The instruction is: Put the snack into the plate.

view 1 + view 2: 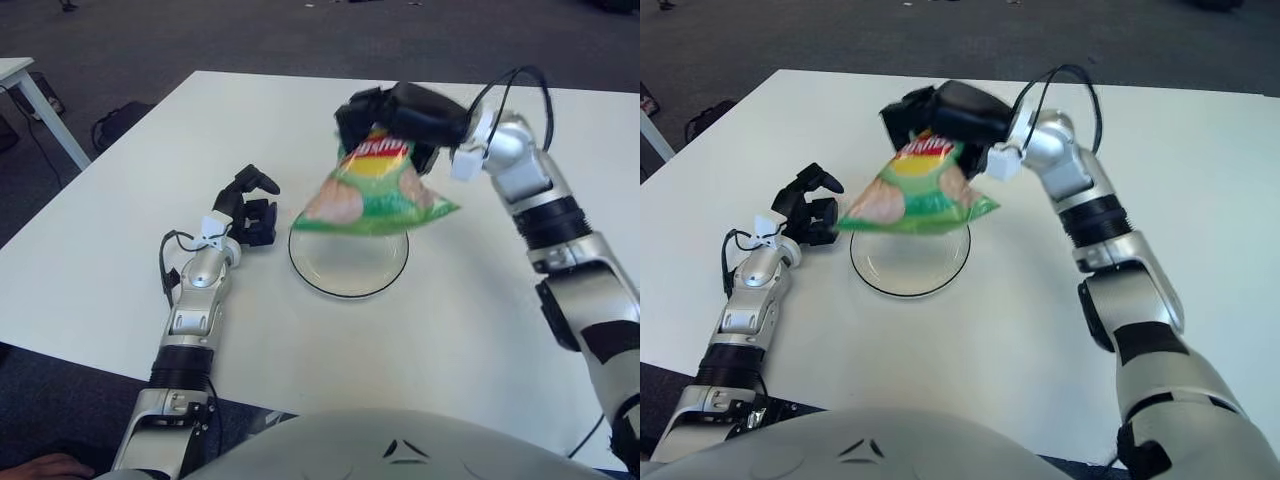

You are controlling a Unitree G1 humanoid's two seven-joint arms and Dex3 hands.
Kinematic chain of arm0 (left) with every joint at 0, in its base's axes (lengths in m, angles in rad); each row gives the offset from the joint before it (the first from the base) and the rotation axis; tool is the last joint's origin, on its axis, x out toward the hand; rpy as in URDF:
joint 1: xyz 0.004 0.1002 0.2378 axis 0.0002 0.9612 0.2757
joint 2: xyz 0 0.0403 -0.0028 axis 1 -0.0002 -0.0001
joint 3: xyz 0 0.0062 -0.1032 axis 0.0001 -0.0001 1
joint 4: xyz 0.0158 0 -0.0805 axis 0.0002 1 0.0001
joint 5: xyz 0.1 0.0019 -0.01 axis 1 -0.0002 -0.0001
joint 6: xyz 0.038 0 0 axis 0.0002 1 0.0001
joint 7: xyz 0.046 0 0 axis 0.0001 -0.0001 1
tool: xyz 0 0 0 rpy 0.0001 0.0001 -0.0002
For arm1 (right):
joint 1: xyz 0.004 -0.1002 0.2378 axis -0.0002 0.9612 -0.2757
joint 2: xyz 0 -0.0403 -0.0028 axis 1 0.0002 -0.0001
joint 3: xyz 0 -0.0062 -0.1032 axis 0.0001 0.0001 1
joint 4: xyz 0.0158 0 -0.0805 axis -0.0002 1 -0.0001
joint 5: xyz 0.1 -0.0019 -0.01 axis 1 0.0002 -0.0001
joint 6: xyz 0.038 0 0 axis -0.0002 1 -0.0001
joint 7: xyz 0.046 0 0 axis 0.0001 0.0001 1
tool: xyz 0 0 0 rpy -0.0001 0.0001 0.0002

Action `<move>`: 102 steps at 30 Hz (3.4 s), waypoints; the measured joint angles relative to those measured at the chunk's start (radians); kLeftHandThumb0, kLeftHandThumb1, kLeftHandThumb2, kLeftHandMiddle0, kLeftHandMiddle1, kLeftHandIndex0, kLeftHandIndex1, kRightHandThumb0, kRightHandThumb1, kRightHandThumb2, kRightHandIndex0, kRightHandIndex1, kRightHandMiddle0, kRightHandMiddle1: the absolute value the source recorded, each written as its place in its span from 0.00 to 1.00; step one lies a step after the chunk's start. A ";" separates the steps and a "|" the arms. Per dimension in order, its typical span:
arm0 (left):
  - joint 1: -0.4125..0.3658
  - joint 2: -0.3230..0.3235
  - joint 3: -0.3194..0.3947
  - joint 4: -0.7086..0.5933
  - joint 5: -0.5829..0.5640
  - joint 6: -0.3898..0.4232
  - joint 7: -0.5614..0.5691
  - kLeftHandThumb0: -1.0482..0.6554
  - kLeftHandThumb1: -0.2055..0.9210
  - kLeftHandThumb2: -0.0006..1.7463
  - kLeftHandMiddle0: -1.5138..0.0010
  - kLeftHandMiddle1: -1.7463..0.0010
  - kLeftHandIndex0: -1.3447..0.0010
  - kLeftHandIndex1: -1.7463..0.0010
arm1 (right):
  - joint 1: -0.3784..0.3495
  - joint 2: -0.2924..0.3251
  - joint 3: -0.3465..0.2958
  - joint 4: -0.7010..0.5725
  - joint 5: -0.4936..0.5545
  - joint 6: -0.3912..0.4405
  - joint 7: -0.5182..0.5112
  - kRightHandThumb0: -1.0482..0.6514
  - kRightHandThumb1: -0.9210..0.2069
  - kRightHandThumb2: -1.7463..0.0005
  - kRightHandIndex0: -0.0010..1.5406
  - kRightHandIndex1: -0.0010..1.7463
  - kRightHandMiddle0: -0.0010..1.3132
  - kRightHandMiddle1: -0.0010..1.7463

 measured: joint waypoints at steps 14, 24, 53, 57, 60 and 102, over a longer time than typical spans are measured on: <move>0.000 -0.006 -0.004 -0.001 0.004 -0.001 0.023 0.36 0.57 0.67 0.19 0.00 0.62 0.00 | 0.049 0.033 -0.003 -0.134 -0.011 0.120 0.019 0.62 0.85 0.03 0.59 0.96 0.50 1.00; 0.000 -0.008 -0.004 -0.002 0.003 -0.003 0.030 0.36 0.57 0.67 0.18 0.00 0.62 0.00 | 0.063 0.035 0.002 -0.157 -0.053 0.163 0.029 0.62 0.82 0.04 0.55 0.99 0.47 1.00; -0.002 -0.007 -0.006 0.003 0.030 -0.046 0.037 0.35 0.56 0.67 0.19 0.00 0.61 0.00 | 0.077 0.032 0.005 -0.146 -0.103 0.101 -0.005 0.66 0.34 0.42 0.30 0.96 0.21 0.96; -0.002 -0.007 -0.006 0.003 0.038 -0.050 0.043 0.35 0.56 0.68 0.19 0.00 0.61 0.00 | 0.077 0.032 0.015 -0.136 -0.033 0.137 0.053 0.51 0.52 0.39 0.10 0.83 0.05 0.84; -0.003 -0.007 -0.006 0.003 0.039 -0.054 0.044 0.35 0.55 0.68 0.19 0.00 0.60 0.00 | 0.077 0.025 0.028 -0.137 0.012 0.179 0.120 0.44 0.60 0.35 0.04 0.74 0.02 0.77; -0.028 -0.006 -0.005 0.057 0.045 -0.135 0.042 0.35 0.55 0.68 0.18 0.00 0.60 0.00 | -0.206 -0.018 0.041 0.240 0.303 0.349 0.794 0.10 0.41 0.65 0.00 0.00 0.00 0.00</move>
